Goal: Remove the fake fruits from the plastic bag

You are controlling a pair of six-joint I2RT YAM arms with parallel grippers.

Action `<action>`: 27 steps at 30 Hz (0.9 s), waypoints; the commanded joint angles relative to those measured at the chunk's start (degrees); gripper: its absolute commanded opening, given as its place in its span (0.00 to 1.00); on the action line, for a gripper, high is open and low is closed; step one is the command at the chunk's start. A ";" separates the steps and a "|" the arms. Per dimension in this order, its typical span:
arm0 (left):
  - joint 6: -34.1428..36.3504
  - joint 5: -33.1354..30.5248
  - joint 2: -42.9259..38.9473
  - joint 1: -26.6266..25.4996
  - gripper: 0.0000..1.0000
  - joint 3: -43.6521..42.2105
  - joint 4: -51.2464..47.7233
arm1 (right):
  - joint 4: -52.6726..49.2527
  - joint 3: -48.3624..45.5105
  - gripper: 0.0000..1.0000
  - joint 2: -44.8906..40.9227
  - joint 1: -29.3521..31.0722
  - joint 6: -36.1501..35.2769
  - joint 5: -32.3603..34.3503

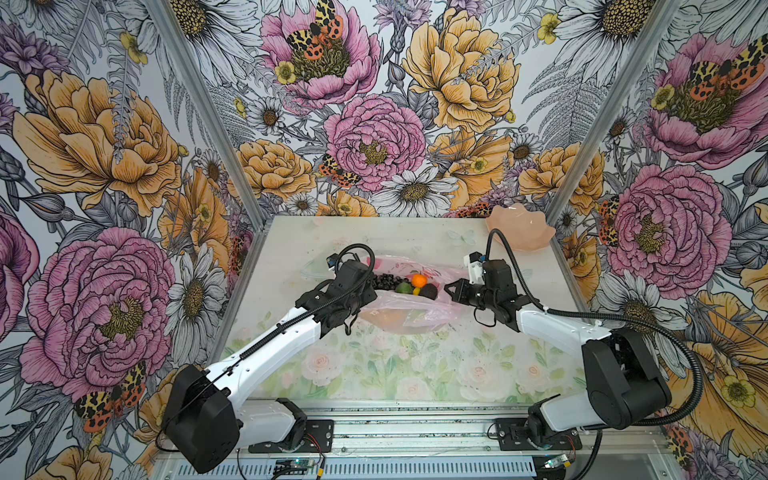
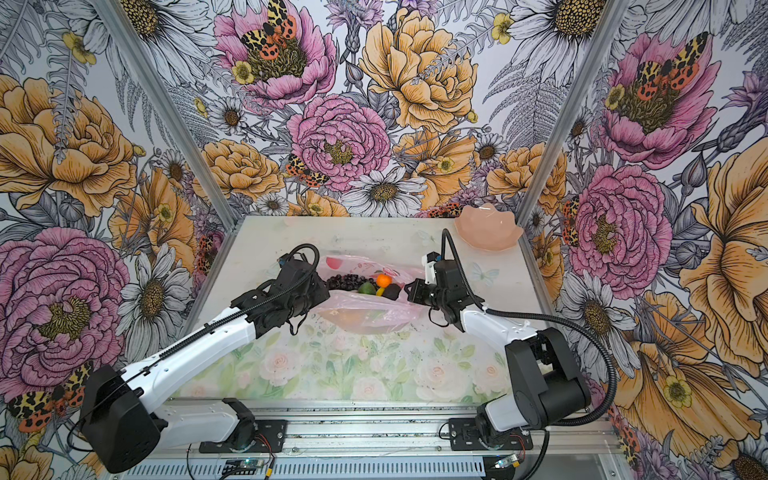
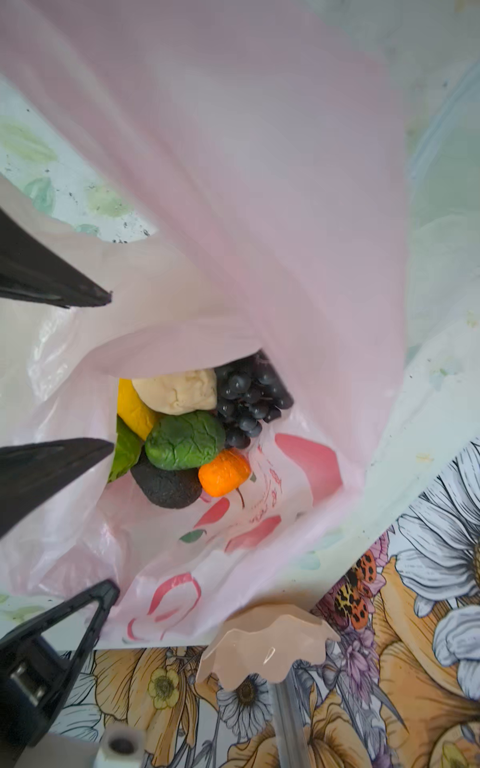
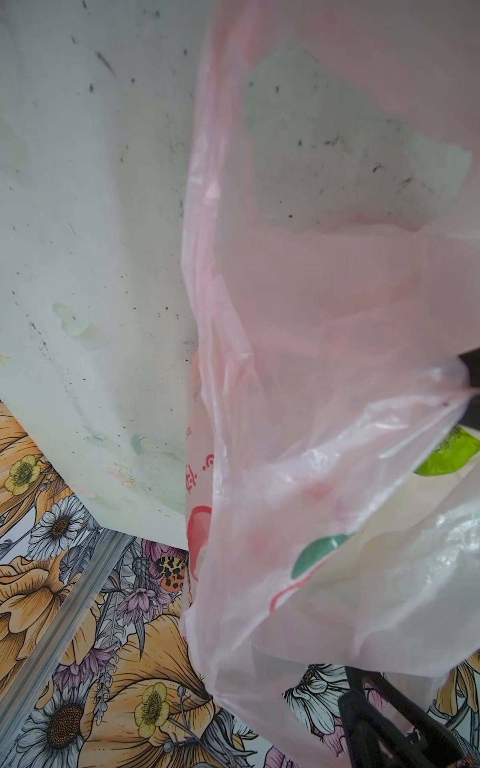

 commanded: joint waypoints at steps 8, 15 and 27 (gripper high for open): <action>-2.69 16.72 6.72 7.78 0.75 -7.57 24.14 | -0.83 2.46 0.00 -0.73 2.96 -3.40 -0.60; -0.89 18.17 11.15 10.06 0.72 -5.35 24.63 | 0.07 1.05 0.00 -1.62 2.12 -1.92 -3.04; 2.53 23.25 5.32 20.96 0.00 -17.15 32.40 | 35.58 3.65 0.00 11.25 -9.55 26.53 -18.24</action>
